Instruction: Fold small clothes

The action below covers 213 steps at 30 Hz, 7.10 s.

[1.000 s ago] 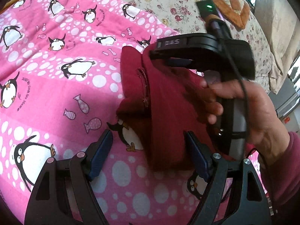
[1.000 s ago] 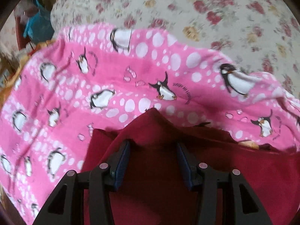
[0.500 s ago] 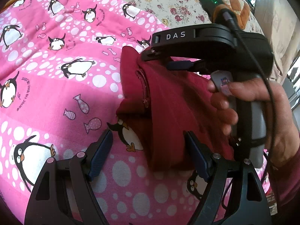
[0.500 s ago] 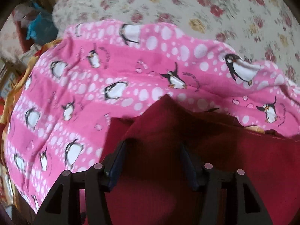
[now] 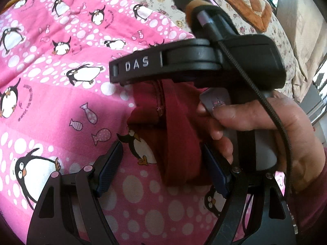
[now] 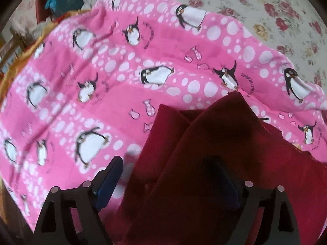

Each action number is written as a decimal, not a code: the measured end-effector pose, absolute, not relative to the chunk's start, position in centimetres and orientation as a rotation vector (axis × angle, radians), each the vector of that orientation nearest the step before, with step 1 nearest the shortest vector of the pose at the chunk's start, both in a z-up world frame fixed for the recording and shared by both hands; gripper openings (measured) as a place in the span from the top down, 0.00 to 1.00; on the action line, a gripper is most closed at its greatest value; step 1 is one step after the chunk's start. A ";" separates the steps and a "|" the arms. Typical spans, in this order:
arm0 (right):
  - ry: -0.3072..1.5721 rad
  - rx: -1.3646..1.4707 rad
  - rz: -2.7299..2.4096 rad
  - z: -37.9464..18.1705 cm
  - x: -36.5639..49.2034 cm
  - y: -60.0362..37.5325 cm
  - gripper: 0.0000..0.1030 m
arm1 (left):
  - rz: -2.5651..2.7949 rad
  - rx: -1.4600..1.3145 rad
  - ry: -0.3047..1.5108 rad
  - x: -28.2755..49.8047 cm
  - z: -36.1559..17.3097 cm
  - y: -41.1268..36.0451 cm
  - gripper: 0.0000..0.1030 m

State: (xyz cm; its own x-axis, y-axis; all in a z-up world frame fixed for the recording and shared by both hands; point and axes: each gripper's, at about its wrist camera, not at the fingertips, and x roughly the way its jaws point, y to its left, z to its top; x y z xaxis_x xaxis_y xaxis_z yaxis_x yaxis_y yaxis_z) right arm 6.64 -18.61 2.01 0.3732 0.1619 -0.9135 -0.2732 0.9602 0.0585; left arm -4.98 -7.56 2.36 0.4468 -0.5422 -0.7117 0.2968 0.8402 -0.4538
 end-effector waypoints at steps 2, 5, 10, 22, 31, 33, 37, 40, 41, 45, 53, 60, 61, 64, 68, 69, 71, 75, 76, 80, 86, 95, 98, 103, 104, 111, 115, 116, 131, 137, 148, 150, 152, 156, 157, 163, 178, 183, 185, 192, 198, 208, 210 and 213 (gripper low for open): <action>1.134 -0.138 0.287 2.1 6.6 -18.8 0.30 | -0.530 -0.285 0.976 -5.0 2.4 -7.6 0.22; 1.134 -0.087 0.296 2.6 6.7 -20.8 0.57 | -0.539 -0.322 0.965 -4.9 2.7 -7.3 0.22; 1.117 0.055 0.348 4.6 5.7 -24.2 0.80 | -0.566 -0.344 0.917 -4.3 3.2 -7.9 0.22; 1.136 0.112 0.360 5.3 5.0 -25.2 0.69 | -0.700 -0.405 0.848 -3.7 4.2 -9.0 0.54; 1.253 -0.083 0.327 2.5 7.9 -20.1 0.33 | -0.677 -0.363 0.881 -3.3 3.5 -9.8 0.56; 1.243 -0.100 0.328 1.8 8.1 -20.0 0.32 | -0.659 -0.343 0.899 -3.4 3.2 -10.0 0.55; 1.187 0.000 0.323 2.3 7.4 -22.7 0.57 | -0.656 -0.327 0.896 -4.1 3.0 -10.4 0.44; 1.154 0.044 0.347 3.6 6.4 -24.7 0.81 | -0.680 -0.286 0.897 -4.6 3.5 -11.6 0.75; 1.135 0.053 0.350 4.2 6.0 -25.4 0.82 | -0.660 -0.254 0.897 -5.0 3.9 -12.1 0.76; 1.062 0.143 0.383 6.8 4.2 -28.3 0.83 | -0.668 -0.200 0.881 -6.2 6.5 -13.8 0.81; 0.952 0.229 0.364 13.2 0.7 -35.4 0.83 | -0.778 -0.093 0.844 -8.1 11.6 -20.5 0.81; 0.946 0.294 0.259 13.3 -2.1 -43.7 0.83 | -0.850 -0.051 0.886 -8.6 11.9 -27.4 0.84; 0.948 0.312 0.249 13.0 -2.4 -44.8 0.83 | -0.858 -0.035 0.890 -8.9 11.8 -28.4 0.84; 0.950 0.376 0.230 12.0 -3.2 -48.0 0.83 | -0.878 0.004 0.897 -9.3 11.3 -31.0 0.84; 0.938 0.430 0.209 10.9 -3.8 -50.9 0.84 | -0.894 0.023 0.919 -9.6 10.5 -33.5 0.84; 0.935 0.431 0.207 10.8 -3.9 -51.3 0.84 | -0.896 0.028 0.922 -9.7 10.3 -33.9 0.84; 0.929 0.425 0.199 10.6 -3.9 -52.0 0.84 | -0.897 0.038 0.934 -10.0 9.8 -35.0 0.84; 0.946 0.406 0.137 8.9 -3.9 -53.2 0.84 | -0.892 0.045 0.962 -11.1 8.3 -37.0 0.84; 0.958 0.409 0.107 7.8 -3.6 -53.5 0.84 | -0.894 0.049 0.974 -11.1 7.9 -37.5 0.80; 1.013 0.367 0.045 4.5 -3.1 -54.2 0.78 | -0.987 0.110 0.963 -12.8 8.1 -37.9 0.48; 0.945 0.361 0.005 7.7 -7.1 -56.1 0.62 | -1.081 0.172 0.917 -15.3 10.1 -33.2 0.47; 0.900 0.316 0.221 11.2 -14.3 -49.8 0.61 | -0.866 0.166 0.924 -12.3 8.8 -28.2 0.47; 0.982 0.251 0.129 8.8 -14.6 -48.6 0.75 | -0.814 0.200 0.945 -11.8 7.0 -28.3 0.47; 0.930 0.325 0.078 7.5 -18.1 -50.5 0.93 | -0.823 0.198 0.952 -12.3 6.0 -27.6 0.47; 0.942 0.349 0.073 6.6 -18.5 -50.9 0.93 | -0.820 0.193 0.964 -12.2 5.9 -27.6 0.47; 0.948 0.364 0.072 7.3 -20.8 -51.8 0.93 | -0.791 0.186 0.906 -12.4 8.1 -27.0 0.47; 0.837 0.350 0.028 11.2 -20.8 -51.6 0.93 | -0.774 0.151 0.901 -11.4 8.5 -27.5 0.47; 0.819 0.344 0.033 11.9 -20.5 -51.4 0.91 | -0.764 0.148 0.904 -11.1 8.4 -27.7 0.47; 0.922 0.175 -0.132 6.7 -12.7 -50.6 0.79 | -0.698 0.173 0.956 -10.1 6.5 -29.6 0.43; 0.940 0.210 -0.126 6.3 -13.8 -51.2 0.79 | -0.687 0.176 0.961 -10.2 6.4 -29.8 0.42; 0.903 0.254 -0.137 8.6 -15.6 -50.9 0.78 | -0.684 0.173 0.964 -10.3 6.4 -29.7 0.40; 0.913 0.268 -0.143 8.0 -15.2 -51.2 0.78 | -0.685 0.171 0.967 -10.3 6.4 -29.8 0.39; 0.941 0.281 -0.148 7.0 -14.9 -51.7 0.75 | -0.691 0.157 0.977 -10.2 6.3 -29.6 0.39; 0.949 0.383 -0.113 6.6 -15.5 -53.1 0.65 | -0.722 0.071 1.023 -9.2 6.5 -28.9 0.38; 0.949 0.409 -0.103 6.6 -15.7 -53.5 0.64 | -0.728 0.045 1.034 -8.9 6.5 -28.7 0.38; 0.910 0.572 -0.062 5.6 -16.1 -55.8 0.31 | -0.748 -0.131 1.096 -6.5 6.2 -27.6 0.31; 0.922 0.702 0.106 1.8 -12.0 -56.1 0.17 | -0.825 -0.273 1.231 -2.4 3.0 -29.3 0.15; 0.903 0.705 0.123 1.2 -10.8 -55.8 0.12 | -0.847 -0.237 1.248 -1.9 2.7 -30.7 0.09; 0.897 0.678 0.139 1.2 -10.5 -55.3 0.11 | -0.851 -0.221 1.244 -2.0 2.6 -31.1 0.09; 0.868 0.588 0.137 3.2 -11.1 -53.5 0.53 | -0.841 -0.190 1.185 -3.2 4.3 -29.7 0.40; 0.855 0.591 0.231 6.7 -13.7 -51.0 0.55 | -0.880 -0.139 1.134 -7.5 8.4 -26.0 0.43; 0.957 0.581 0.322 5.1 -21.7 -43.6 0.52 | -0.783 -0.059 1.189 -16.2 5.8 -19.0 0.39; 0.975 0.549 0.275 4.0 -22.9 -43.0 0.49 | -0.745 -0.120 1.181 -16.5 5.0 -18.4 0.32; 0.983 0.586 0.244 4.1 -23.6 -43.8 0.47 | -0.720 -0.140 1.173 -16.7 5.4 -18.4 0.29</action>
State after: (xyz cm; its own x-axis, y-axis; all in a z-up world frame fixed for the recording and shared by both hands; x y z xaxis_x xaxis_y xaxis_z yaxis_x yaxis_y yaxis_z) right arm -23.65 -43.75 4.09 0.5434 0.4485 -0.7096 0.0649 0.8204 0.5682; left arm -16.74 -18.42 5.36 0.1942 -0.5810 -0.7904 0.4414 0.7713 -0.4585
